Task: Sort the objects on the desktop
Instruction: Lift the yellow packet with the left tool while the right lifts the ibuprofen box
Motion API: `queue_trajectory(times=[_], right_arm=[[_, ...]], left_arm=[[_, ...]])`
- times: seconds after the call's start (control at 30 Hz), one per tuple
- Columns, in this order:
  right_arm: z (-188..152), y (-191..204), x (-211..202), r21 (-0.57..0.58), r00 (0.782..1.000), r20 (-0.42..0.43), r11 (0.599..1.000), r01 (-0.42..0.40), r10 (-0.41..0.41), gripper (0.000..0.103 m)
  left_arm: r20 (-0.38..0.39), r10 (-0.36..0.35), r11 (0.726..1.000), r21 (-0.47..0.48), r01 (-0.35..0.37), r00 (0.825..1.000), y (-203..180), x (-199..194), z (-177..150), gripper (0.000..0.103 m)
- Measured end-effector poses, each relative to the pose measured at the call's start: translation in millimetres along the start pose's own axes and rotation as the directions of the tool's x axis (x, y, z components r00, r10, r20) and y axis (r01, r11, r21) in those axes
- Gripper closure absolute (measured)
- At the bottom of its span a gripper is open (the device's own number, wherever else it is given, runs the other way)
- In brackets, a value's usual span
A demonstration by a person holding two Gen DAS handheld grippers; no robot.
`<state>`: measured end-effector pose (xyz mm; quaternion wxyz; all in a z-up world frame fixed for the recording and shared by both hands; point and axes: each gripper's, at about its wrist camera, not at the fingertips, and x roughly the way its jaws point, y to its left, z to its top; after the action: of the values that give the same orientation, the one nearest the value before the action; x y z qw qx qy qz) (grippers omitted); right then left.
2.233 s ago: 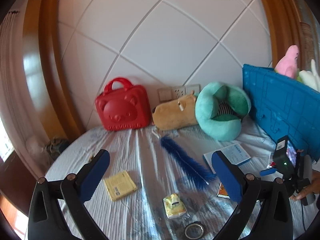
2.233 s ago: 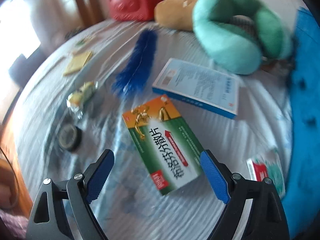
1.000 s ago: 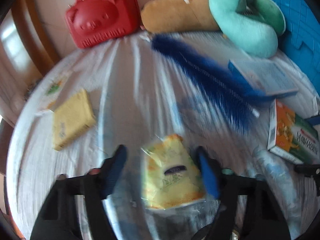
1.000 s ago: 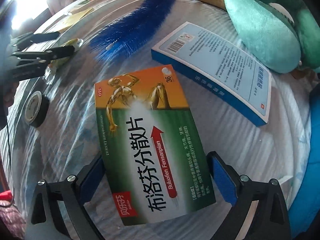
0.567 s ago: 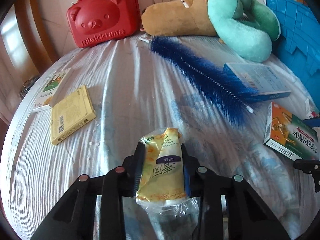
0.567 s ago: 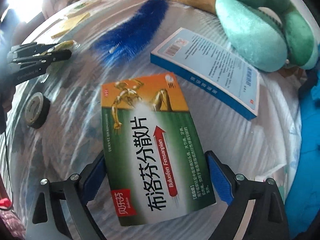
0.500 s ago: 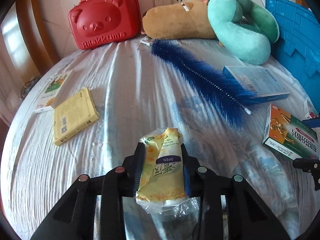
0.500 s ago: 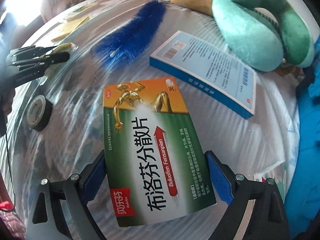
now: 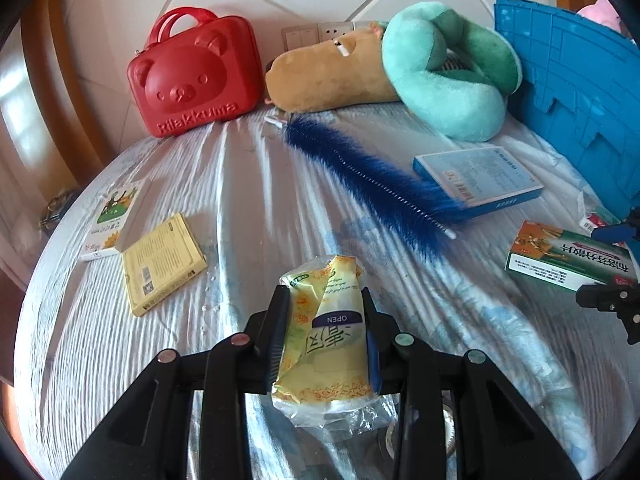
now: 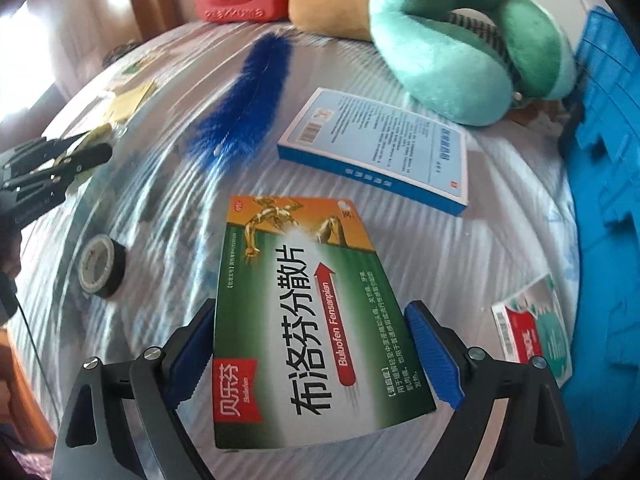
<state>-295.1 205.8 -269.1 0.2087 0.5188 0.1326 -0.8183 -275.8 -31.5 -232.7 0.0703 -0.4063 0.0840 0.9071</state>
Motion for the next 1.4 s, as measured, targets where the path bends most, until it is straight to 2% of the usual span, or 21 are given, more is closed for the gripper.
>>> queue_trajectory(times=[0.23,0.3,0.37,0.43,0.5,0.57,0.67,0.73,0.8,0.83,0.87,0.9,0.93,1.03,1.07,1.1,1.2,1.23,1.27,1.4], right_arm=[[0,1,-24,0.064,0.999,0.031,0.998,0.028,-0.030,0.014],[3,2,-30,0.070,0.999,0.043,0.998,0.007,-0.010,0.069],[9,1,-38,0.092,0.998,0.042,0.995,0.044,-0.048,0.076],[13,-3,-35,0.104,0.999,0.005,0.994,0.041,-0.042,0.075],[11,-6,-33,0.137,0.997,0.005,0.988,0.077,-0.078,0.069],[5,-11,-27,0.172,0.998,-0.011,0.983,0.063,-0.062,0.053],[-5,-16,-10,0.205,0.996,-0.073,0.976,0.068,-0.054,0.052],[-8,-14,3,0.183,0.986,-0.121,0.974,0.137,-0.116,0.052],[-10,-14,11,0.190,0.984,-0.136,0.972,0.140,-0.115,0.052],[-10,-15,13,0.188,0.982,-0.147,0.971,0.148,-0.121,0.045],[-10,-15,19,0.180,0.976,-0.167,0.970,0.167,-0.137,0.022],[-11,-15,24,0.165,0.970,-0.184,0.968,0.188,-0.158,0.012],[-12,-14,31,0.142,0.964,-0.196,0.968,0.209,-0.180,0.008],[-12,-10,40,0.081,0.952,-0.188,0.963,0.259,-0.240,0.006],[-12,-12,42,0.090,0.954,-0.183,0.962,0.259,-0.239,0.001],[-13,-16,43,0.104,0.955,-0.184,0.962,0.253,-0.231,0.001],[-16,-35,47,0.192,0.972,-0.204,0.969,0.156,-0.117,0.001],[-18,-45,46,0.243,0.977,-0.201,0.963,0.118,-0.069,0.008],[-18,-45,42,0.235,0.979,-0.189,0.964,0.125,-0.081,0.015],[-20,-39,25,0.222,0.987,-0.159,0.973,0.068,-0.032,0.016]], left_arm=[[0.036,-0.028,0.999,0.026,0.027,0.999,1,-14,9,0.071],[0.044,-0.036,0.999,0.029,0.035,0.998,1,-17,12,0.071],[0.050,-0.043,0.998,0.036,0.041,0.998,2,-19,15,0.071],[0.054,-0.051,0.998,0.036,0.049,0.997,3,-21,17,0.071],[0.058,-0.060,0.997,0.044,0.058,0.997,3,-23,18,0.071],[0.059,-0.070,0.996,0.060,0.066,0.996,2,-24,18,0.071],[0.064,-0.087,0.995,0.062,0.083,0.994,3,-25,19,0.071],[0.061,-0.093,0.994,0.064,0.089,0.994,4,-23,19,0.071],[0.054,-0.108,0.992,0.065,0.104,0.993,4,-22,19,0.071],[0.053,-0.110,0.992,0.068,0.106,0.993,4,-21,19,0.071],[0.051,-0.112,0.992,0.073,0.108,0.992,3,-21,18,0.071],[0.049,-0.115,0.991,0.074,0.111,0.992,2,-20,17,0.071],[0.046,-0.119,0.991,0.075,0.115,0.992,2,-20,16,0.071],[0.043,-0.127,0.989,0.078,0.123,0.991,2,-19,14,0.071],[0.043,-0.125,0.990,0.077,0.122,0.991,3,-18,13,0.071],[0.043,-0.125,0.990,0.074,0.122,0.991,4,-18,13,0.071],[0.046,-0.123,0.991,0.062,0.120,0.991,6,-18,13,0.071],[0.047,-0.120,0.991,0.059,0.117,0.992,6,-18,14,0.071],[0.049,-0.118,0.992,0.056,0.115,0.992,7,-19,14,0.071],[0.058,-0.112,0.993,0.048,0.109,0.992,8,-21,18,0.071]])
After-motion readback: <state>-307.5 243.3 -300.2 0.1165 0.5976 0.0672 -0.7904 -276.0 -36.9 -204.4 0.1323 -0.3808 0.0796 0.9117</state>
